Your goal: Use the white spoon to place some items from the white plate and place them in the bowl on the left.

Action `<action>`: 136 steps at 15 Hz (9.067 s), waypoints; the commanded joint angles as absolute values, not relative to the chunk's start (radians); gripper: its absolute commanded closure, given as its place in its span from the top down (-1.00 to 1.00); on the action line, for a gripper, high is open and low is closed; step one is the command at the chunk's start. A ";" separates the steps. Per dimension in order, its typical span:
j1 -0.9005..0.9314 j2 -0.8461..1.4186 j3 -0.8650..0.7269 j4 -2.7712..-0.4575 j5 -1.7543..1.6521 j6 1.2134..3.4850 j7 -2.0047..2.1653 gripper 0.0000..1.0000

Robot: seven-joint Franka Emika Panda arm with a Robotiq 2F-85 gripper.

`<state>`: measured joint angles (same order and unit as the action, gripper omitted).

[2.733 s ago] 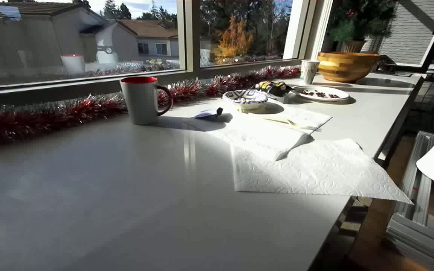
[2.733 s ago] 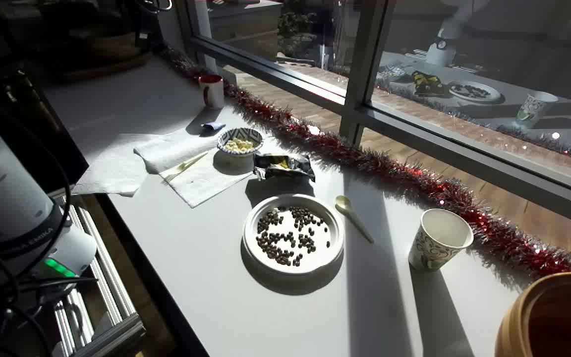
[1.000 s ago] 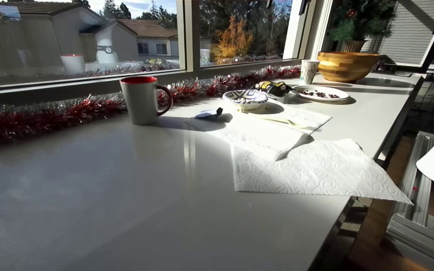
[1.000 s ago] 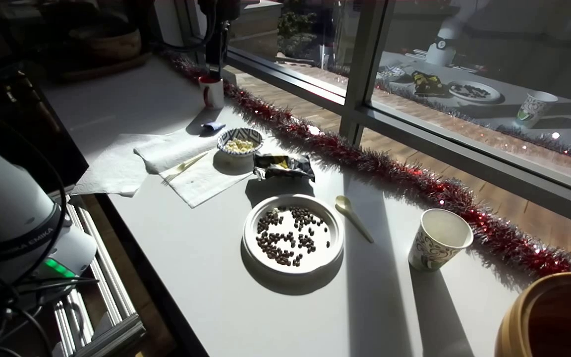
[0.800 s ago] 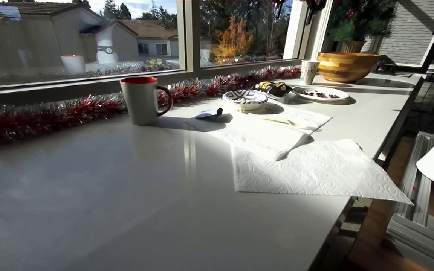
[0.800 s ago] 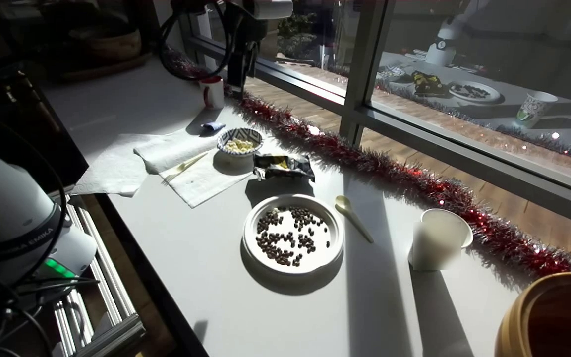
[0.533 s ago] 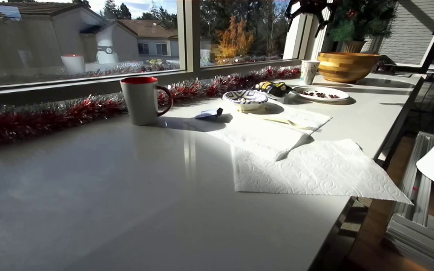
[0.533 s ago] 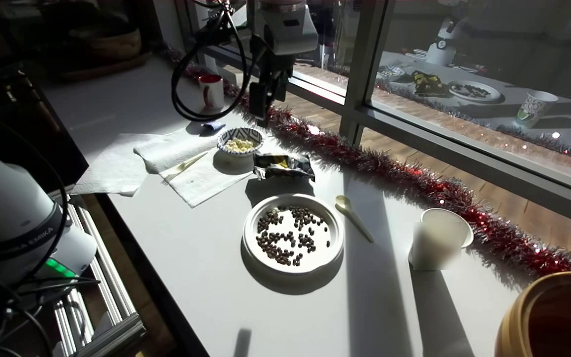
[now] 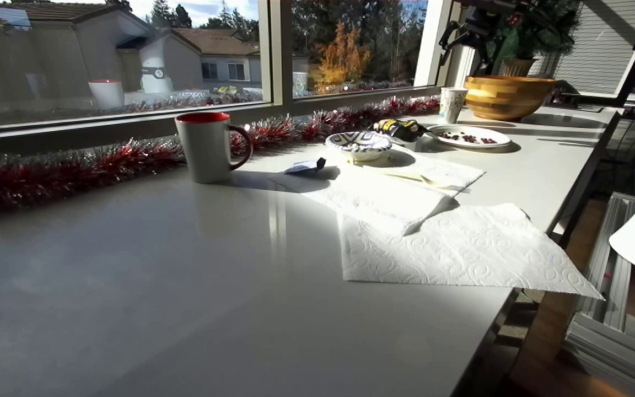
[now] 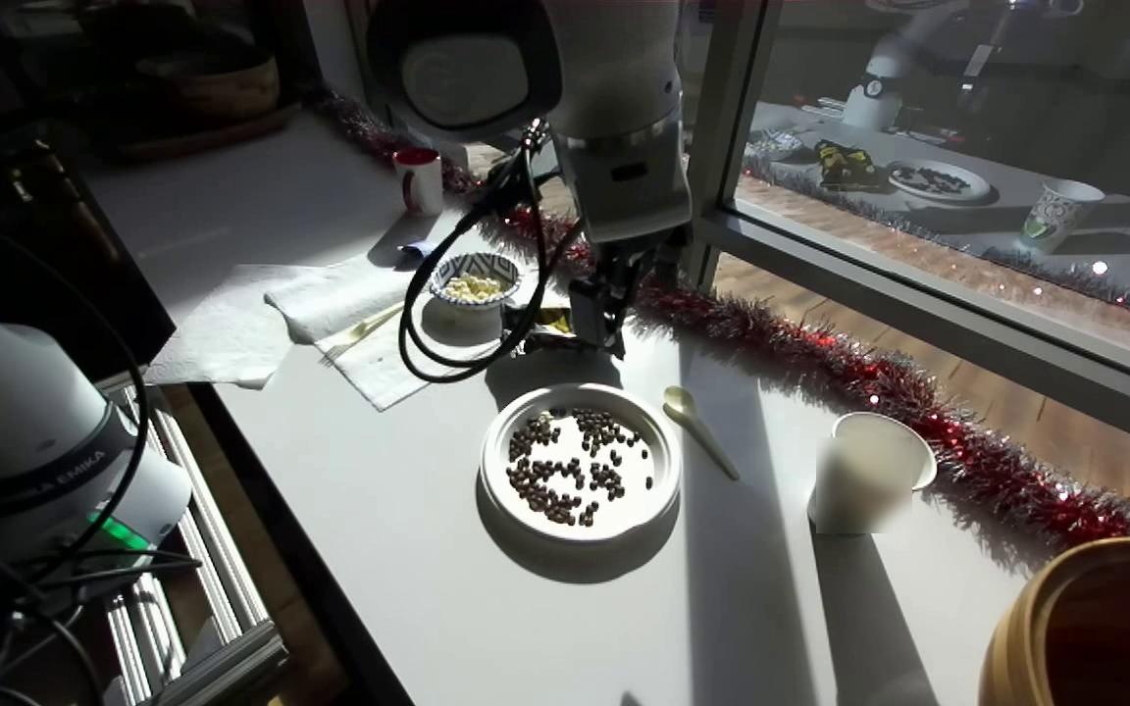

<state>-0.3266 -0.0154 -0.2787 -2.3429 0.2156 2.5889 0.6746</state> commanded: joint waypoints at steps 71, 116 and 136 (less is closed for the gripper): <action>-0.218 0.230 -0.431 -2.153 -0.194 2.371 0.880 -0.93; -0.053 0.230 -0.428 -2.363 -0.876 2.598 1.615 -0.93; -0.155 0.246 -0.346 -2.380 -0.884 2.608 1.511 -0.93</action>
